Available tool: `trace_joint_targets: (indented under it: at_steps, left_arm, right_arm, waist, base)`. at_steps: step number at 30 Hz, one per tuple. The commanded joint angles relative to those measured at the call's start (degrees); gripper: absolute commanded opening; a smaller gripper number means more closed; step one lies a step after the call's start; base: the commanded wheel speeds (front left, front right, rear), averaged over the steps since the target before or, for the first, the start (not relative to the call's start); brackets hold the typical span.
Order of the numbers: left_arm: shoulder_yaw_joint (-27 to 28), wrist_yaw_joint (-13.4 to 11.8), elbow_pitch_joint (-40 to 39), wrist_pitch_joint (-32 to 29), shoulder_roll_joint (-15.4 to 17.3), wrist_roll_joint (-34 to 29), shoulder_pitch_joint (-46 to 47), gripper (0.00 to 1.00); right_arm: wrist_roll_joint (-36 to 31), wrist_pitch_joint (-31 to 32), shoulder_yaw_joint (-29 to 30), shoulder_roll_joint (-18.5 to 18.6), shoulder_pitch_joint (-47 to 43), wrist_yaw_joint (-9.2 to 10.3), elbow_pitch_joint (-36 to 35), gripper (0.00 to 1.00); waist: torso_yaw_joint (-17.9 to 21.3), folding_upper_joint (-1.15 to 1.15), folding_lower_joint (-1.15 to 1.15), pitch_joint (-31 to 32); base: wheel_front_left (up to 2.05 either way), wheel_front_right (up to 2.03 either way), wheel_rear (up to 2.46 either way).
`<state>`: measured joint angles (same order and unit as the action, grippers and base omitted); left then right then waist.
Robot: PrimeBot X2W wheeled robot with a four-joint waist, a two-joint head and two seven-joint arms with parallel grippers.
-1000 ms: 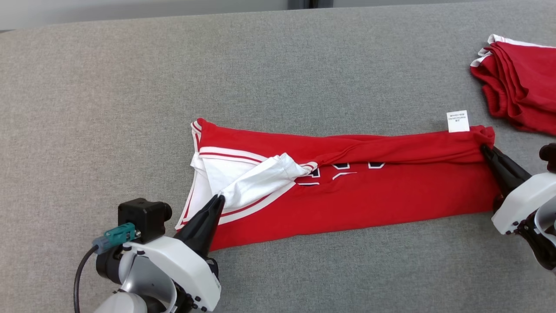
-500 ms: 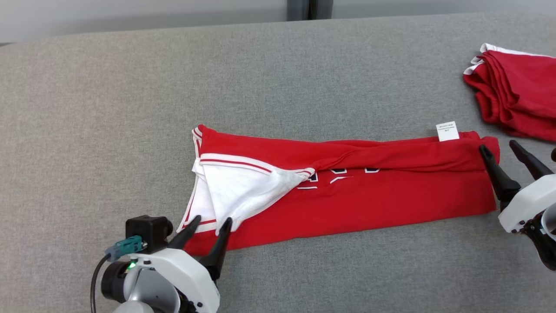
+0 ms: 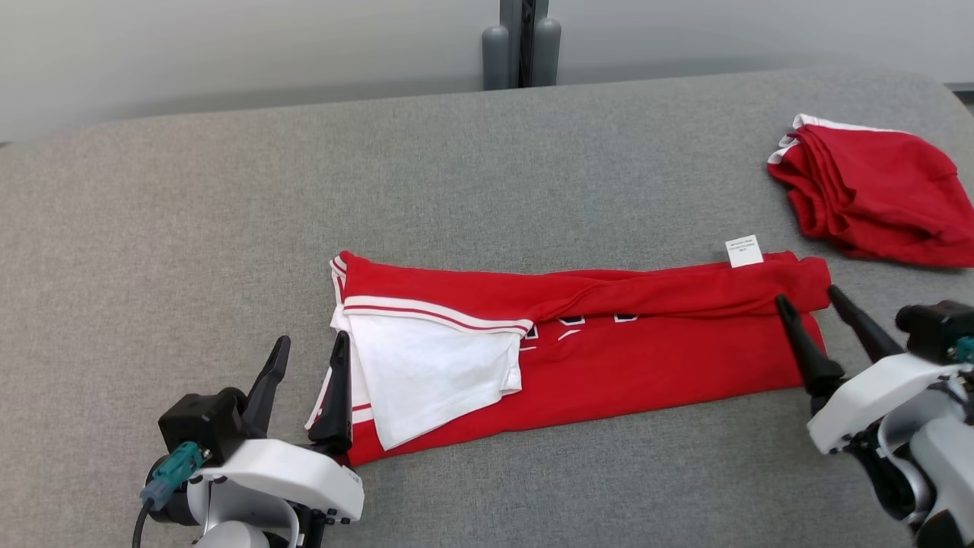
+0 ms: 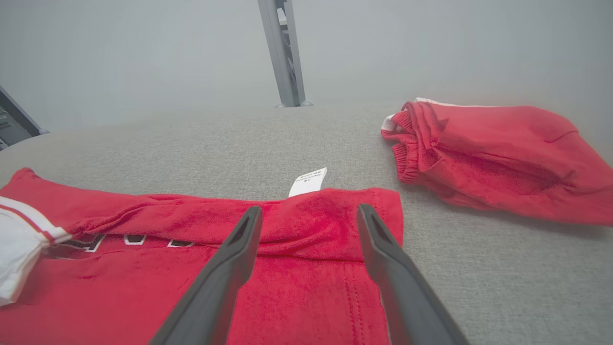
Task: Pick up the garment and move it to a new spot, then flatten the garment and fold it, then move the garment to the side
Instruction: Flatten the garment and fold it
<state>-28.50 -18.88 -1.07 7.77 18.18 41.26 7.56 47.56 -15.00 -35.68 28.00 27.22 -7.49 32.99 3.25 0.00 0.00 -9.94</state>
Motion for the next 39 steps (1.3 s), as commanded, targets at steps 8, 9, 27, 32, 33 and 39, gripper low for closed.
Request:
trace_joint_targets:
  at_steps: [8,9,27,32,33,39]
  left_arm:
    - [2.2,-0.4,4.5,6.1,-1.5,-2.2,-2.3,1.0]
    - [2.7,-0.3,4.8,6.5,-2.0,-1.9,-2.7,1.0]
    - [9.0,3.1,7.0,7.4,-7.9,-14.1,-9.6,1.0]
    - [10.5,4.3,7.9,7.4,-9.3,-17.1,-10.8,1.0]
    - [10.8,4.5,8.1,7.4,-9.4,-17.5,-10.8,1.0]
    - [12.3,5.9,8.8,7.4,-10.7,-19.6,-11.4,1.0]
  right_arm:
    - [-6.6,-0.3,6.1,-5.7,-6.9,-0.02,-4.2,1.0]
    - [-6.8,-0.3,7.1,-6.5,-7.7,-0.02,-4.8,1.0]
    - [-9.6,-0.3,13.7,-12.6,-18.5,-0.02,-7.0,1.0]
    - [-9.4,-0.3,14.3,-13.0,-19.5,-0.02,-6.9,1.0]
    - [-9.4,-0.3,14.5,-13.0,-19.6,-0.02,-6.9,1.0]
    - [-9.2,-0.3,14.8,-13.2,-19.8,-0.02,-6.8,1.0]
  waist:
    - [0.8,0.0,0.0,3.5]
    - [0.8,0.0,0.0,3.9]
    - [1.0,0.0,0.0,8.9]
    - [0.9,0.0,0.0,9.5]
    - [0.9,0.0,0.0,9.6]
    - [0.9,0.0,0.0,9.7]
  base:
    - [0.0,0.0,0.0]
    - [0.0,0.0,0.0]
    - [0.0,0.0,0.0]
    - [0.0,0.0,0.0]
    - [0.0,0.0,0.0]
    - [0.0,0.0,0.0]
